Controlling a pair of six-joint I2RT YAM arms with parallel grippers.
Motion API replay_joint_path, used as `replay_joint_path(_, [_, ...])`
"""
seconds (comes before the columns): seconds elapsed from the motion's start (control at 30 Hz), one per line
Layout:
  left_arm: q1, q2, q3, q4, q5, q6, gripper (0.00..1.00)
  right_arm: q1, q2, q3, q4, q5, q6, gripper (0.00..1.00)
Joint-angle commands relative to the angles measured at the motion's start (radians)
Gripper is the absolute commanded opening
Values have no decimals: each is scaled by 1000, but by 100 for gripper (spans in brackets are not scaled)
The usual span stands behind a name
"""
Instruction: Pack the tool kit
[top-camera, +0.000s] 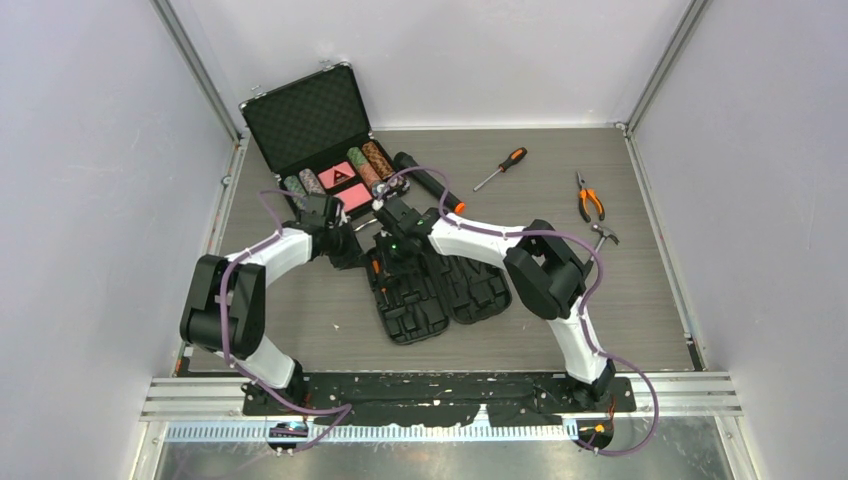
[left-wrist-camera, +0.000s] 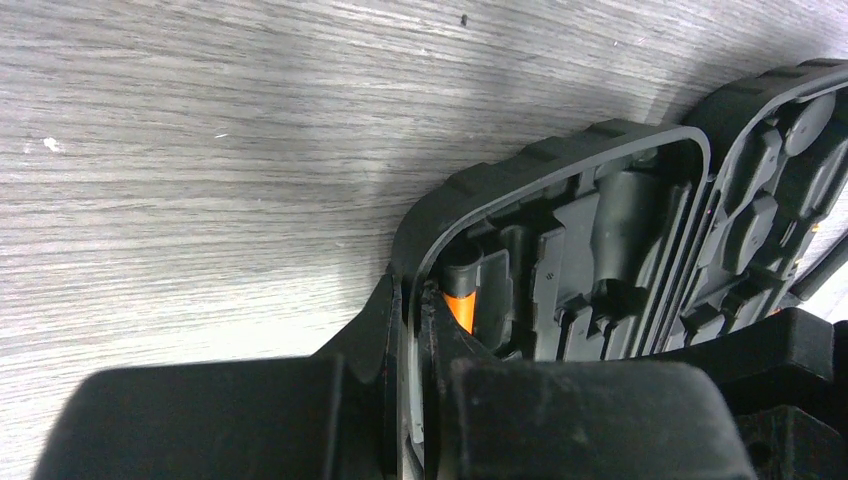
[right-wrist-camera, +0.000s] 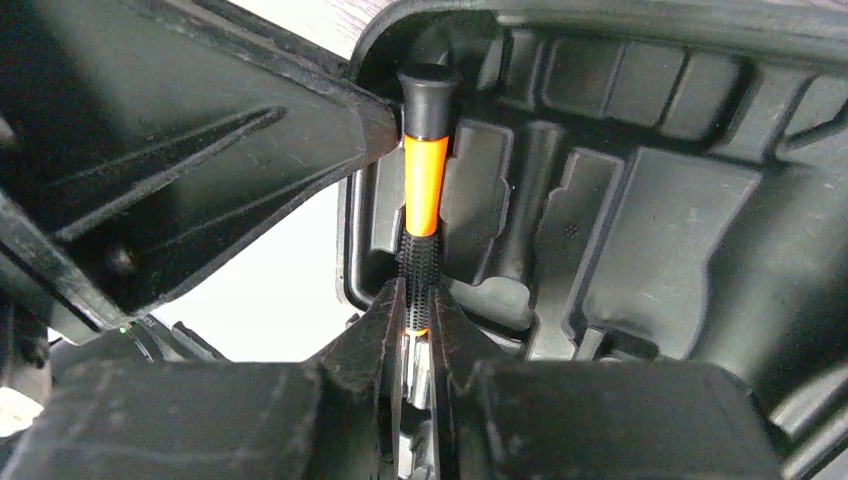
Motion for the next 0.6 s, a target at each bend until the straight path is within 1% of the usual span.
replay_joint_path(0.0, [-71, 40, -81, 40, 18, -33, 0, 14, 174, -23, -174, 255, 23, 5])
replay_joint_path(0.13, [-81, 25, -111, 58, 31, -53, 0, 20, 226, 10, -235, 332, 44, 5])
replay_joint_path(0.33, [-110, -37, -171, 100, 30, -94, 0, 22, 297, 73, -337, 380, 86, 5])
replay_joint_path(0.47, [-113, -66, -221, 135, 38, -114, 0, 22, 375, 193, -437, 390, 100, 5])
replay_joint_path(0.57, [-114, -83, -254, 167, 60, -126, 0, 19, 430, 275, -480, 364, 126, 5])
